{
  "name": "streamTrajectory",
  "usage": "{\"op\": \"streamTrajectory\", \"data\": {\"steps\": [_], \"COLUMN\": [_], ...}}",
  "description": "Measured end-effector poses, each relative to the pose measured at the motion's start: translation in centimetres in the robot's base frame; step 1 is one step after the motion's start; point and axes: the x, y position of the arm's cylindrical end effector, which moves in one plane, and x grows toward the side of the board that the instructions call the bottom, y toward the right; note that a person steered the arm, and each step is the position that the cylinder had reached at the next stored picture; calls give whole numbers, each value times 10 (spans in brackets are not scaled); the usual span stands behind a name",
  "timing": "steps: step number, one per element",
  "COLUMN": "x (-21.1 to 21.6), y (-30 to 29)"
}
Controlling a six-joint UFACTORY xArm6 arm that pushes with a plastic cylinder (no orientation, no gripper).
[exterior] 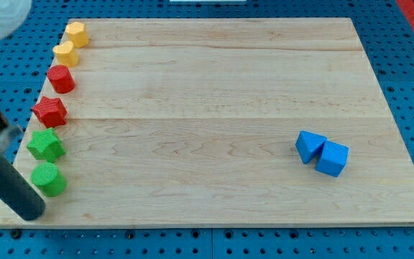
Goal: Move the green blocks to the bottom of the red star
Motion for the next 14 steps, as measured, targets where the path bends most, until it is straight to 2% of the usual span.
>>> {"op": "streamTrajectory", "data": {"steps": [1, 3, 6, 7, 8, 9, 10, 12, 13, 14], "x": [-1, -43, -50, -50, -50, -10, 3, -49, -54, -74], "y": [48, 29, 31, 6, 8, 13, -19, -18, -5, 32]}}
